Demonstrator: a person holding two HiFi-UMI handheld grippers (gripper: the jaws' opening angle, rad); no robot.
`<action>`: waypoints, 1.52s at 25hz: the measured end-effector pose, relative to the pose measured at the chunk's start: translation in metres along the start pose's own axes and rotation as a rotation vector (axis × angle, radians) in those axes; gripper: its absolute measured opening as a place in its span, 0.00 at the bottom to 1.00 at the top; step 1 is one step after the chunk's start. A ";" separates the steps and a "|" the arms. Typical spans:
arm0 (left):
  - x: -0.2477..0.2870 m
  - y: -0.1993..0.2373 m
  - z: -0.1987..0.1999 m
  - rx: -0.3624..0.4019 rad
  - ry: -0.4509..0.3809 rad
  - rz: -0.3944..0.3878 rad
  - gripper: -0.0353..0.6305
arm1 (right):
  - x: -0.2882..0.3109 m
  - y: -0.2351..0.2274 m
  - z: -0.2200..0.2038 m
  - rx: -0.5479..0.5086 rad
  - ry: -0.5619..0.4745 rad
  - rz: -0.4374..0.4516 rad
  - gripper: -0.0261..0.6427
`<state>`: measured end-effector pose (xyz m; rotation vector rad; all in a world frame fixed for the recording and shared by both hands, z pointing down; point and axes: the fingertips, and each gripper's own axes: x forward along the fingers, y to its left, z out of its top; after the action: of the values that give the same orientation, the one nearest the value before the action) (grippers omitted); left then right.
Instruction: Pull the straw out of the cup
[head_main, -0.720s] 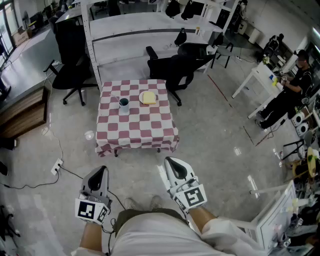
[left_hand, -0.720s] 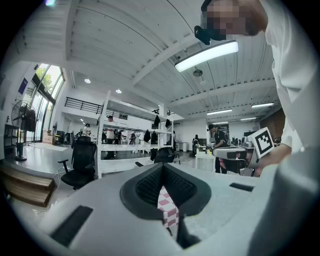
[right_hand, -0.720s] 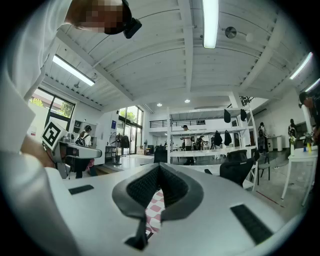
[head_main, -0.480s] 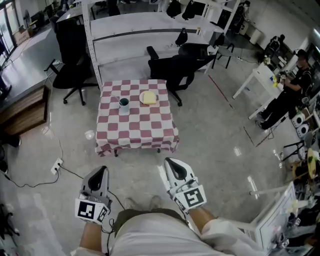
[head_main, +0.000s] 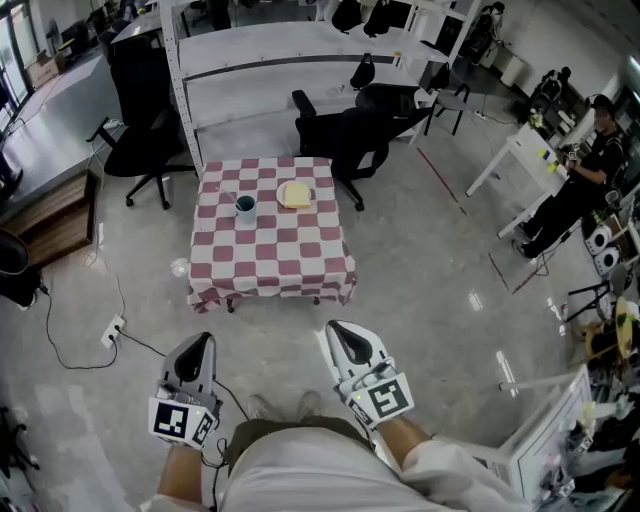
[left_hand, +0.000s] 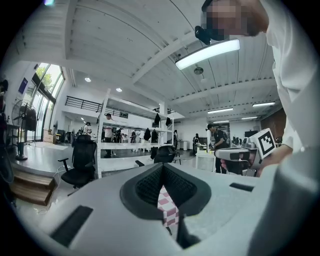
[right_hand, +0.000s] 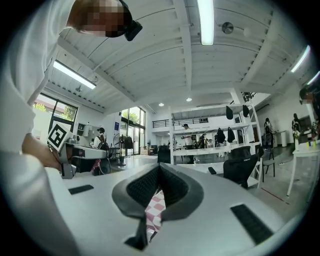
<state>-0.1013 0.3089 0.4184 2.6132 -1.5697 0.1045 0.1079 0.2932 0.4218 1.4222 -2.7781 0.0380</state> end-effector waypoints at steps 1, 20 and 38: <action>0.002 -0.001 0.000 0.002 0.002 0.003 0.06 | -0.001 -0.002 -0.002 0.005 0.002 0.005 0.05; 0.058 0.035 -0.027 -0.038 0.011 0.033 0.06 | 0.056 -0.034 -0.030 -0.010 0.050 0.057 0.05; 0.206 0.195 -0.004 0.003 0.021 -0.121 0.06 | 0.258 -0.078 -0.018 -0.019 0.049 -0.064 0.05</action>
<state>-0.1773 0.0372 0.4522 2.6925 -1.4013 0.1252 0.0202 0.0390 0.4479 1.4837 -2.6852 0.0443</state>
